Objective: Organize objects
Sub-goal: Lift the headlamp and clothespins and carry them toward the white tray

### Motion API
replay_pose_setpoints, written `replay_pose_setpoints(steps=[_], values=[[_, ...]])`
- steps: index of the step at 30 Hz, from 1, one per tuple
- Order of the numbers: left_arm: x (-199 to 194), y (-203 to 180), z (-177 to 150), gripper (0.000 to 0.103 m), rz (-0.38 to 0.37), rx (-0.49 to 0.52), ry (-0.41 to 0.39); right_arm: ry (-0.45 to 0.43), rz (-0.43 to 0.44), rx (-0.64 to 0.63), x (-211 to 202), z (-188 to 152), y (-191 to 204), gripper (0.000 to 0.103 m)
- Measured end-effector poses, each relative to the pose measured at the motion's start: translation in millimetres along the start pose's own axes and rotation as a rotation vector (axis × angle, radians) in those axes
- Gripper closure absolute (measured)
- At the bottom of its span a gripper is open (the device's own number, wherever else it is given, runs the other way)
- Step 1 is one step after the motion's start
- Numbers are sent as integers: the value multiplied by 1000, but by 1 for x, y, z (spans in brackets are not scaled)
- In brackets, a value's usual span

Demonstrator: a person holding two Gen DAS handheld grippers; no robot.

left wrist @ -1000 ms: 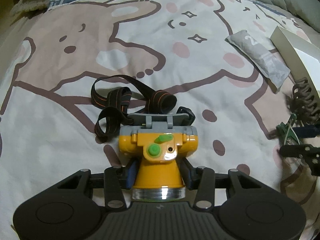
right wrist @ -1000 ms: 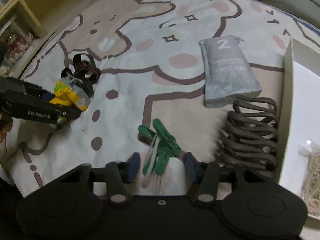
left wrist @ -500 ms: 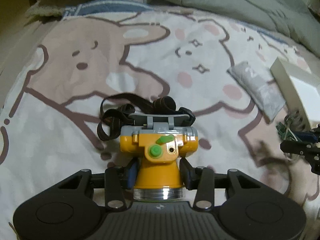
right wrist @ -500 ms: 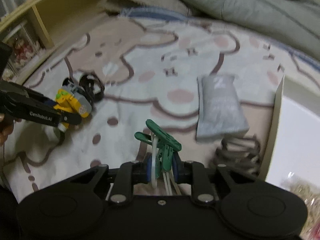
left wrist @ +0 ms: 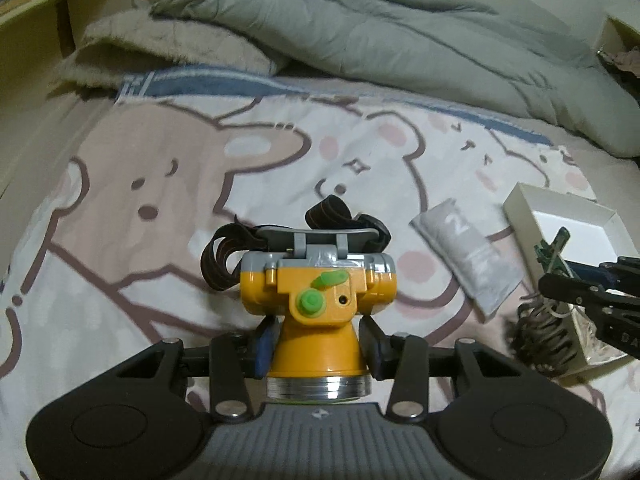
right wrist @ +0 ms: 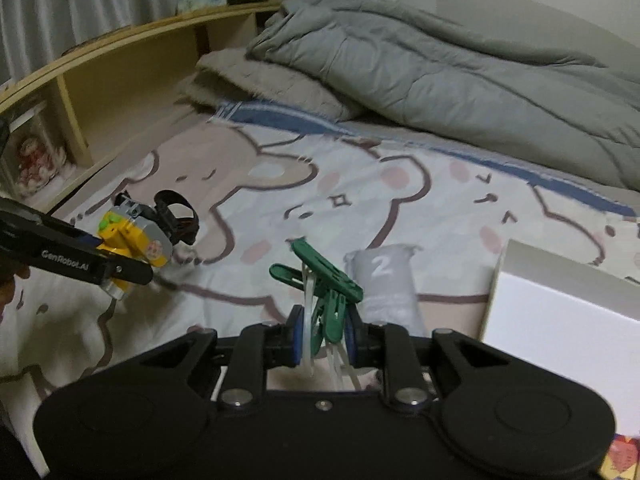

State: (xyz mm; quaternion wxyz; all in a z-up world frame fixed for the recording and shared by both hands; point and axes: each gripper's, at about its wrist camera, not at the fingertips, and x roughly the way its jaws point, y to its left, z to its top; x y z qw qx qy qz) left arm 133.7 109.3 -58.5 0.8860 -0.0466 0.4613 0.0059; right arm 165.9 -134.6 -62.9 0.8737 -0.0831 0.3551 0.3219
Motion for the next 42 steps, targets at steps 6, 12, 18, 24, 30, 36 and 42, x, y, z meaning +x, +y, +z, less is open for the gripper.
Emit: replay_pose_setpoints(steps=[6, 12, 18, 24, 30, 36, 42], values=[[-8, -18, 13, 58, -15, 18, -36, -32, -28, 20, -5, 6, -11, 82], [-17, -40, 27, 58, -40, 23, -79, -70, -48, 45, -15, 12, -24, 82], [-25, -64, 43, 58, -79, 24, -127, -125, -78, 63, -35, 21, -43, 82], [-28, -89, 55, 58, -121, 47, -157, -165, -130, 73, -60, 31, -73, 82], [-28, -118, 67, 58, -146, 74, -190, -197, -214, 99, -78, 31, -113, 82], [-21, -160, 79, 58, -181, 129, -204, -211, -279, 153, -90, 20, -155, 82], [-2, -216, 88, 58, -260, 168, -204, -222, -360, 205, -105, 6, -196, 82]])
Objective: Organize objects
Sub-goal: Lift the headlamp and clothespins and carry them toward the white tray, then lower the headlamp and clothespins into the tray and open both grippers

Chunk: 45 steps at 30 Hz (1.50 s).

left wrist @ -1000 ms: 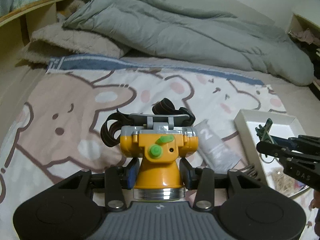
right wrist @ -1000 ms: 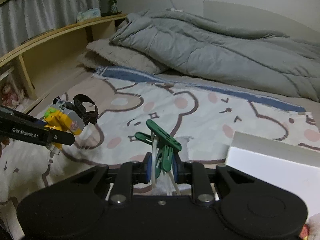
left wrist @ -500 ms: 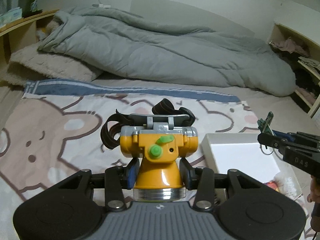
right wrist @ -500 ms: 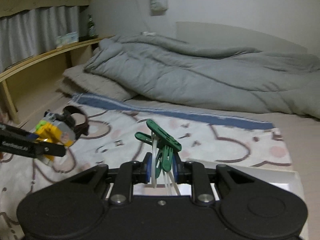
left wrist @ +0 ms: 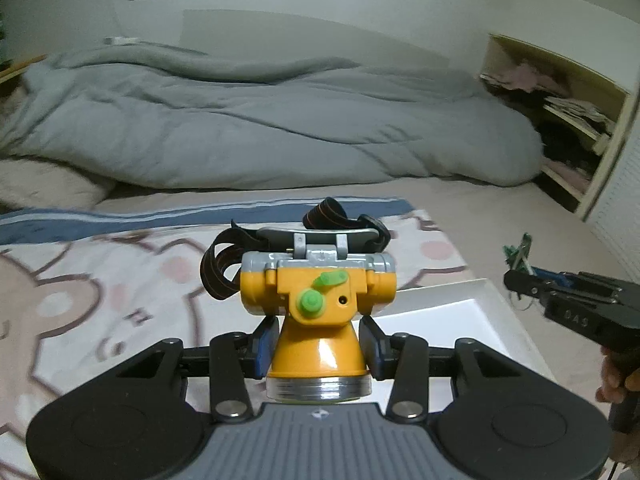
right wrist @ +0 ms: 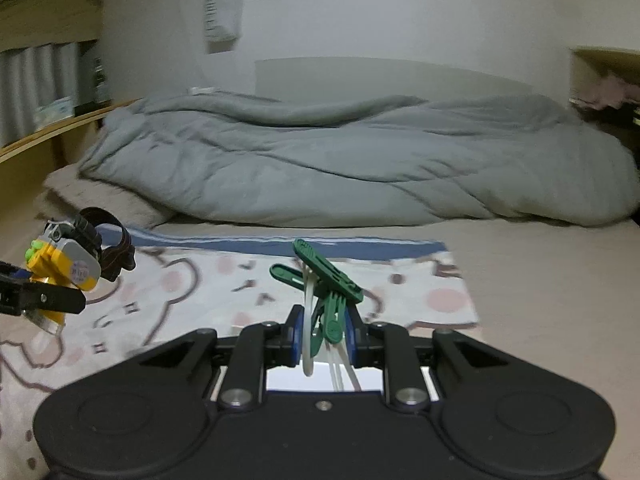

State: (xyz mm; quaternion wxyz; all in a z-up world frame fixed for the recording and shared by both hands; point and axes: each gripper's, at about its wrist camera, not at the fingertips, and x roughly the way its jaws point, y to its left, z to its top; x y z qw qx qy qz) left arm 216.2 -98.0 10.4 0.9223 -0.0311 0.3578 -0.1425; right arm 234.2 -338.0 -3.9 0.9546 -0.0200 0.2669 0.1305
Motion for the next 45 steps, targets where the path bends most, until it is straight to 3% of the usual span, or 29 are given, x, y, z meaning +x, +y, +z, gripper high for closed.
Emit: replay_pose_setpoints(steps=[9, 18, 24, 30, 32, 33, 34, 35, 45], values=[[69, -65, -7, 58, -108, 27, 83, 89, -90, 59, 19, -21, -56, 82], [138, -112, -24, 58, -165, 32, 185, 172, -116, 106, 35, -39, -89, 82], [176, -135, -38, 58, -193, 9, 230, 207, -109, 144, 33, -51, -106, 82], [198, -138, -43, 58, -171, -47, 251, 239, -88, 170, 40, -62, -115, 82], [204, -136, -44, 58, -167, -68, 262, 240, -80, 191, 44, -66, -118, 80], [206, -136, -44, 58, -166, -73, 265, 238, -81, 200, 45, -68, -118, 73], [207, -136, -44, 58, -164, -74, 267, 237, -90, 208, 46, -69, -119, 55], [209, -136, -44, 58, -162, -73, 268, 244, -100, 210, 48, -69, -119, 49], [223, -153, -30, 58, -159, -79, 255, 243, -156, 298, 40, -66, -132, 57]])
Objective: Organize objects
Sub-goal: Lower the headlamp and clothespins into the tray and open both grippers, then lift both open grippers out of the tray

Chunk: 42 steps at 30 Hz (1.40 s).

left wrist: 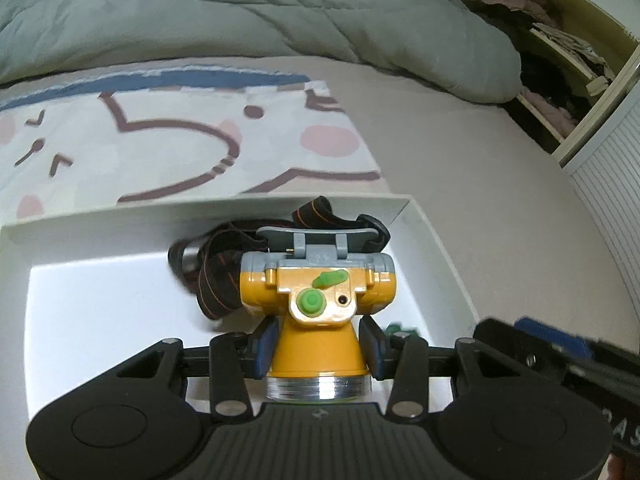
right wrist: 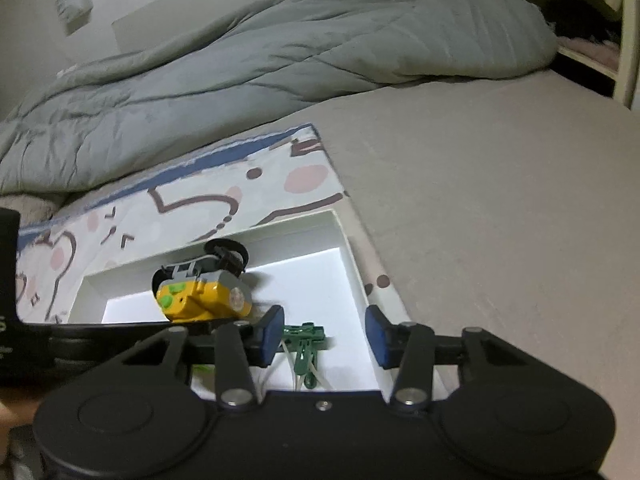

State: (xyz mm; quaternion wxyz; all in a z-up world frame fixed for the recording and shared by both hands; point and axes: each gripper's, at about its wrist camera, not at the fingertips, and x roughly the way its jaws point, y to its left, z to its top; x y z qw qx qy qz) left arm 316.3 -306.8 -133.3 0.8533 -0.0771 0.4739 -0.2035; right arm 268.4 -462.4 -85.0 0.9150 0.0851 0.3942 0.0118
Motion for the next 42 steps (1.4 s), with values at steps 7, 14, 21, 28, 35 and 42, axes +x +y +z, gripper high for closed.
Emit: replay_pose_setpoints(steps=[7, 14, 21, 28, 35, 42], values=[[18, -26, 10, 58, 54, 155, 17, -42, -8, 81, -12, 6, -14, 59], [35, -38, 10, 59, 37, 269, 49, -51, 1, 98, -14, 8, -22, 60], [36, -47, 12, 60, -39, 301, 37, -63, 12, 130, -15, 10, -28, 60], [28, -34, 15, 38, -30, 264, 7, -64, 18, 124, -17, 9, -27, 60], [0, -24, 20, 26, -19, 227, 4, -48, 14, 104, -19, 8, -23, 60], [-37, -11, 16, 19, 65, 203, 11, -32, 6, 83, -24, 5, -14, 60]])
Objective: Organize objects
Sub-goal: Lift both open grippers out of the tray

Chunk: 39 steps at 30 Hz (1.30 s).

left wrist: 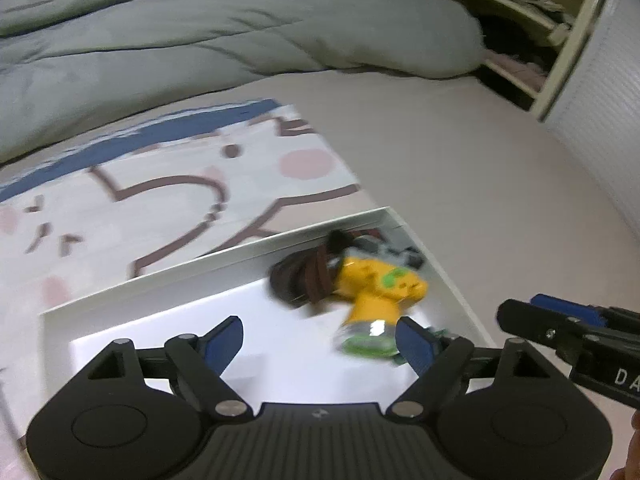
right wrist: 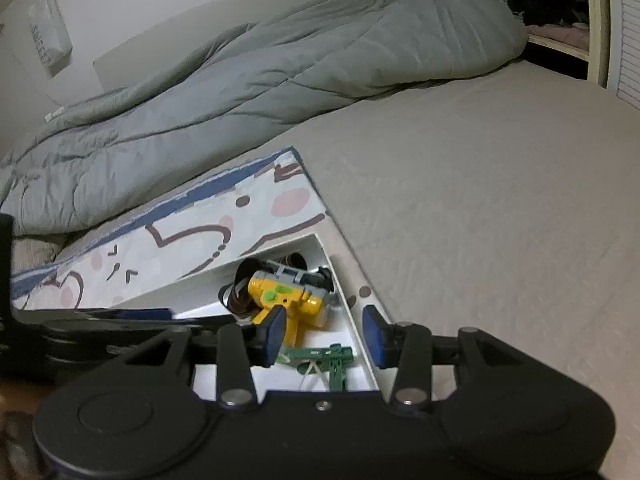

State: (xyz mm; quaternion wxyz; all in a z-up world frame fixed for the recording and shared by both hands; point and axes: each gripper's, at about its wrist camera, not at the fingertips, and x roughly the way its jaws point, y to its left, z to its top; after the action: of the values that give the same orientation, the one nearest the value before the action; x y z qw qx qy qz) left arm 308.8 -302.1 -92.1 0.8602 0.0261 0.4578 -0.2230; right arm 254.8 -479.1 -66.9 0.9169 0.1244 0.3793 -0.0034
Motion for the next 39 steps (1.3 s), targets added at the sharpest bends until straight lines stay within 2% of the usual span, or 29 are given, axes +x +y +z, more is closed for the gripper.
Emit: replay_pose_setpoints(steps=[6, 12, 18, 29, 36, 39], values=[[-30, 20, -13, 14, 33, -41, -11, 22, -17, -26, -6, -8, 9, 59], [-56, 34, -29, 9, 62, -75, -36, 26, 4, -42, -19, -16, 17, 55], [-77, 43, -44, 0, 77, -115, -46, 23, 15, -53, -31, -23, 31, 50], [-113, 50, -66, 0, 112, -117, -74, 19, 12, -95, -51, -34, 52, 26], [-121, 58, -80, 0, 124, -129, -68, 11, -11, -140, -63, -44, 59, 2], [-125, 62, -83, 0, 121, -139, -78, 13, -30, -145, -64, -47, 60, 0]])
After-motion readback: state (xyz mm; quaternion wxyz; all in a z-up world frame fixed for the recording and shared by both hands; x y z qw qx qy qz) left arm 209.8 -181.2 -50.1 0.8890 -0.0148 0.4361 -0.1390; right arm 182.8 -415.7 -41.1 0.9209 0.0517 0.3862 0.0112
